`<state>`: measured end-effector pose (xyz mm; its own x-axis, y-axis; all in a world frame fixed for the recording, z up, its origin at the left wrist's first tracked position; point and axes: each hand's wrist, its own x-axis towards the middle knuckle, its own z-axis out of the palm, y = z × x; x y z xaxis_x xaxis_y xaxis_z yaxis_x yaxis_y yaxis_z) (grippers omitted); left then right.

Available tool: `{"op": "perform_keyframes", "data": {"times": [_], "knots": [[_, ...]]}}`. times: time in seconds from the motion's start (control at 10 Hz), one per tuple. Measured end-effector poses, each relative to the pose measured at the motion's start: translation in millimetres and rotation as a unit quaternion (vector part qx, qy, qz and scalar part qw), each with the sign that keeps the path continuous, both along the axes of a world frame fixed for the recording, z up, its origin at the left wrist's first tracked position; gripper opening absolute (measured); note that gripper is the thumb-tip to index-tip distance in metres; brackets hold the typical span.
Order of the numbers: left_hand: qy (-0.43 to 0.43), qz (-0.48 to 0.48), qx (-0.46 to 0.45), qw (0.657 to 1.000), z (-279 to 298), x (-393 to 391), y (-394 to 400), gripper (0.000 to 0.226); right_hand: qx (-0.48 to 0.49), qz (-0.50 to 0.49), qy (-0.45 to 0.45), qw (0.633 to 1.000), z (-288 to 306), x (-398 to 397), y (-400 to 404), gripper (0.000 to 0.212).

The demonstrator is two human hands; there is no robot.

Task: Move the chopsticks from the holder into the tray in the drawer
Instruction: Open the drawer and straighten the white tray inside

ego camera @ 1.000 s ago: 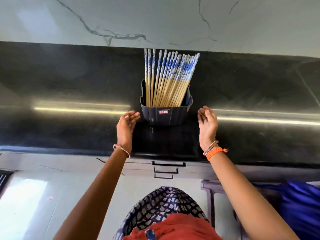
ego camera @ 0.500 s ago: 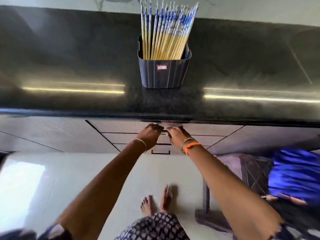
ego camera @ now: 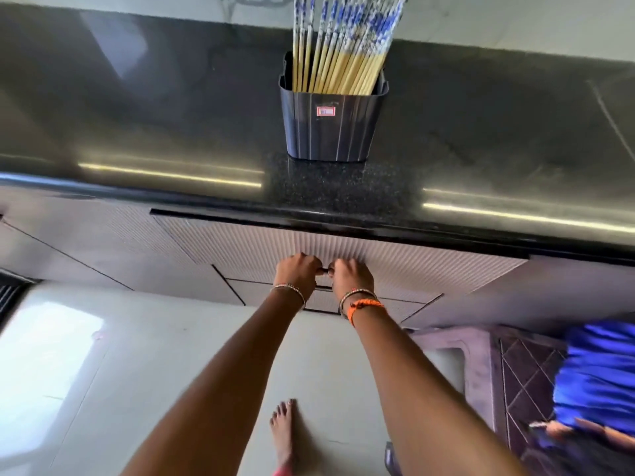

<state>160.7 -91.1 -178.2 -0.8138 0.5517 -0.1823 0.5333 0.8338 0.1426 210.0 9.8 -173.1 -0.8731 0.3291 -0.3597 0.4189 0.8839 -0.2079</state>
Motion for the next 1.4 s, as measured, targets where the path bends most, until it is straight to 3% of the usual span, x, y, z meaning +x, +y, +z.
{"op": "perform_keyframes", "data": {"times": [0.3, 0.4, 0.5, 0.6, 0.7, 0.8, 0.9, 1.0, 1.4], "knots": [[-0.039, 0.002, 0.019, 0.999, 14.9, 51.1, -29.5, 0.021, -0.025, -0.005, 0.057, 0.998, 21.8, 60.0, -33.9, 0.031], [-0.025, -0.013, 0.133, 0.991, 34.8, 76.1, -43.8, 0.019, -0.015, 0.045, 0.103, 0.994, 45.4, 82.1, -43.1, 0.027], [0.116, -0.054, 0.282, 0.951, 66.7, 98.8, -58.4, 0.023, -0.013, 0.129, 0.38, 0.916, 77.7, 114.6, -47.3, 0.018], [0.087, -0.04, 0.221, 0.971, 87.5, 102.0, -56.3, 0.03, -0.02, 0.067, 0.37, 0.926, 86.7, 125.6, -34.9, 0.026], [-0.144, -0.008, 0.11, 0.983, 95.6, 110.0, -50.6, 0.025, -0.133, -0.01, 0.058, 0.989, 94.5, 126.6, -21.8, 0.016], [-0.211, 0.005, 0.091, 0.973, 101.4, 103.3, -51.3, 0.024, -0.185, -0.026, -0.042, 0.982, 97.0, 112.8, -11.7, 0.025], [-0.239, 0.0, 0.075, 0.968, 110.1, 113.5, -57.6, 0.022, -0.206, -0.026, -0.086, 0.974, 102.4, 115.2, -15.8, 0.018], [-0.256, -0.016, 0.047, 0.965, 108.6, 140.2, -68.0, 0.022, -0.207, -0.022, -0.118, 0.971, 101.7, 139.6, -30.3, 0.032], [-0.298, -0.061, 0.015, 0.953, 108.8, 225.7, -113.2, 0.02, -0.136, 0.058, -0.15, 0.978, 110.8, 228.3, -83.0, 0.024]]}}
